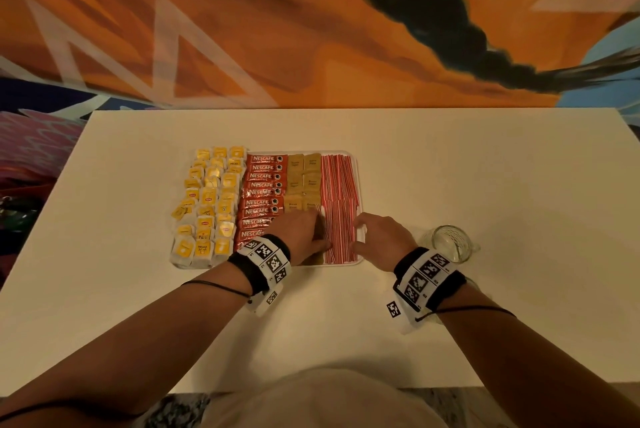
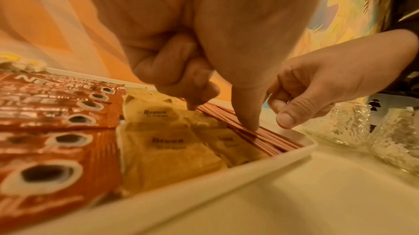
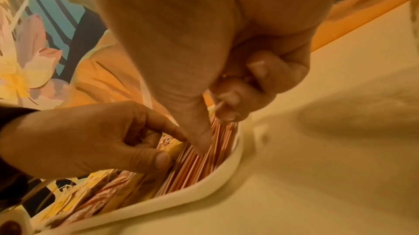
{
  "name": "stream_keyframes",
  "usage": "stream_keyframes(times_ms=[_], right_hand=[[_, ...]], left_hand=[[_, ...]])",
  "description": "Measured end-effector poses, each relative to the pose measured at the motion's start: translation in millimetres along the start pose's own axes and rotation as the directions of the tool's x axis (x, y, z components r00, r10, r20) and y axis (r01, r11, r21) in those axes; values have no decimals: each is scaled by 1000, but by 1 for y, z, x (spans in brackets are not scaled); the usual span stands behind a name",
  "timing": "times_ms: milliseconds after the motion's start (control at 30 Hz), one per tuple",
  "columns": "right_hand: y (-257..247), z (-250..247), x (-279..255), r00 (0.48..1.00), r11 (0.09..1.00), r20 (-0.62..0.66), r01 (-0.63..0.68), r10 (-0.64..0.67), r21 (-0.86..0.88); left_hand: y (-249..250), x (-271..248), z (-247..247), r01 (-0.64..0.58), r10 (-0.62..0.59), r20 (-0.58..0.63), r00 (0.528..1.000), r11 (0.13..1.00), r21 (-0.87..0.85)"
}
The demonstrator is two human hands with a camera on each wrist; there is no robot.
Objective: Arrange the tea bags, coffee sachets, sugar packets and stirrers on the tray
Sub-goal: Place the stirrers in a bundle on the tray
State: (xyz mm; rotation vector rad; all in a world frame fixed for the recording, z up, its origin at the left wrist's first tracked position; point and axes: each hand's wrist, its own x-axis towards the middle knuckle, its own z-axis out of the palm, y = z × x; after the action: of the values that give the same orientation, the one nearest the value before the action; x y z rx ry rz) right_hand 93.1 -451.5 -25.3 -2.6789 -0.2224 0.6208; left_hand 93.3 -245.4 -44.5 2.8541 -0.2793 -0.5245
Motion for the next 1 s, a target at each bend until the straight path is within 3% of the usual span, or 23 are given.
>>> stream_keyframes(times_ms=[467, 700, 1000], right_hand=[[3, 6, 2, 999, 999, 14, 46, -47, 22], [1, 2, 4, 996, 991, -41, 84, -80, 107], [7, 3, -2, 976, 957, -213, 105, -47, 269]], left_hand=[[8, -2, -4, -41, 41, 17, 999, 999, -17], [-1, -11, -10, -43, 35, -90, 995, 995, -87], [-53, -54, -25, 122, -207, -305, 929, 954, -274]])
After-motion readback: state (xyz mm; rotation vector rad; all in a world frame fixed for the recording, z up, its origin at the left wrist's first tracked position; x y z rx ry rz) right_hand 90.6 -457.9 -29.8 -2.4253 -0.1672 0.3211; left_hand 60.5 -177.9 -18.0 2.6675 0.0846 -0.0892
